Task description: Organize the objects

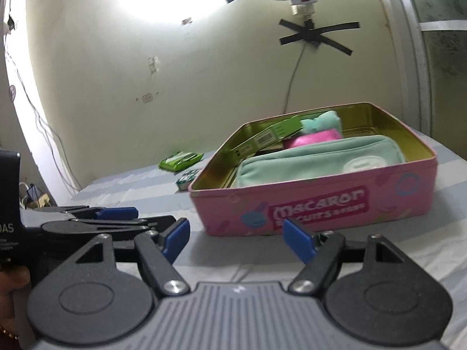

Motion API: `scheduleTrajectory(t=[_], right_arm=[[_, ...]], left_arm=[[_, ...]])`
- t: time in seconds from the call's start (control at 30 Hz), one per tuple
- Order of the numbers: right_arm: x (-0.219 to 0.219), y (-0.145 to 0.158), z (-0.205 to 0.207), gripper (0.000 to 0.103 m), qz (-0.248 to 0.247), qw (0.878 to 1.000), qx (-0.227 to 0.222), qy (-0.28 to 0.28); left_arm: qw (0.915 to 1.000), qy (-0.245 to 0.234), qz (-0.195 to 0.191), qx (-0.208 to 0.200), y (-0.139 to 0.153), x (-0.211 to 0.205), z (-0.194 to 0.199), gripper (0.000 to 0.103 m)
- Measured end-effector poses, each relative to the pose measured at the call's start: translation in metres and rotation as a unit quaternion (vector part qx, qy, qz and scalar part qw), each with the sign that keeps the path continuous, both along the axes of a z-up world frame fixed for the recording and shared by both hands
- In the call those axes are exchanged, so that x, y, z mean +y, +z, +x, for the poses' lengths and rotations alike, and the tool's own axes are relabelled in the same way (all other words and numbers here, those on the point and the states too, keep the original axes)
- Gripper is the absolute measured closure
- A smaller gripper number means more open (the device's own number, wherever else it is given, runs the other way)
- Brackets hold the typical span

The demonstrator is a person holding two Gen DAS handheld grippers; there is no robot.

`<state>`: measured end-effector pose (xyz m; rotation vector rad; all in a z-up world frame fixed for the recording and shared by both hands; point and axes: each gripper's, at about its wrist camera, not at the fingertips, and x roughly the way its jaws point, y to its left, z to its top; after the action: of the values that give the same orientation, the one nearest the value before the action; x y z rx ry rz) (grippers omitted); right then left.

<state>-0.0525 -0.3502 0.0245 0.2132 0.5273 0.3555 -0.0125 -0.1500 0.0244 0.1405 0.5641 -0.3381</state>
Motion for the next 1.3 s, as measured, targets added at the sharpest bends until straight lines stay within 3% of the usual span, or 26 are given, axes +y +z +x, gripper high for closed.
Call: scheduleTrajectory(t=[0.7, 1.13, 1.3], right_arm=[[0.097, -0.002, 0.033, 0.03, -0.06, 0.995, 0.014, 0.081], [0.149, -0.005, 0.058, 0.03, -0.103, 0.985, 0.015, 0.134], [0.166, 0.002, 0.076, 0.03, -0.142, 0.978, 0.002, 0.155]], left_arm=[[0.997, 0.072, -0.006, 0.026, -0.029, 0.089, 0.042, 0.034], [0.9936, 0.108, -0.005, 0.034, -0.037, 0.126, 0.083, 0.034], [0.992, 0.121, -0.003, 0.036, -0.04, 0.136, 0.097, 0.034]])
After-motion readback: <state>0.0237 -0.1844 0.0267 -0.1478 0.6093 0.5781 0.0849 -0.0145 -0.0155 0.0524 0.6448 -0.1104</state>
